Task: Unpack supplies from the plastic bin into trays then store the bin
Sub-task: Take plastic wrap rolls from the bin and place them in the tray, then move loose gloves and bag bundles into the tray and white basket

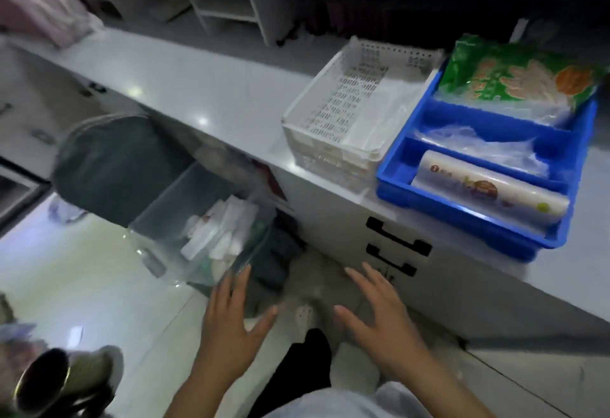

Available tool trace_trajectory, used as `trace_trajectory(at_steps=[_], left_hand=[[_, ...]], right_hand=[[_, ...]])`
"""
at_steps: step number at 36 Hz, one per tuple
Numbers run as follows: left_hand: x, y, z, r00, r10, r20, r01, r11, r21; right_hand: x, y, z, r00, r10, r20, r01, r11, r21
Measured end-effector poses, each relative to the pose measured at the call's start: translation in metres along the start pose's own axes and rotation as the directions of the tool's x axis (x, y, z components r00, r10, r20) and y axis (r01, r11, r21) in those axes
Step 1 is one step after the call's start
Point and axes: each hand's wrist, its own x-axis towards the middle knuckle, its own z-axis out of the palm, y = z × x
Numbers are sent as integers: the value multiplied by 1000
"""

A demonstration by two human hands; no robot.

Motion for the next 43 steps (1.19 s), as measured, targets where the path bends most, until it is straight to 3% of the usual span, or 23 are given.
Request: trace_trajectory(at_steps=[7,13,21,26,35,43], left_hand=[[-13,-58,-12,981,-192,32,193,981,-16],[22,-90,-23,986,-148,73,154,984,-89],[66,-153,-43,988,-138,71,149,969,-196],[83,-195,-50,982,-149,120,174,954,-243],[115,-238,-69,958,-266,110,288,894,-343],[171,-261,-76,887,-422,185,461,830,-314]], right_hand=[[5,-22,15,998,-24,58,27,998,-57],[34,-60,39,999,8,46,-5,998,-59],[94,-123,91,992,-86,97,110,953,-281],[125,-152,130,988,-81,131,117,948,-297],[193,-183,163,968,-59,244,156,903,-401],[307,-193,197,926,-11,377,194,870,-453]])
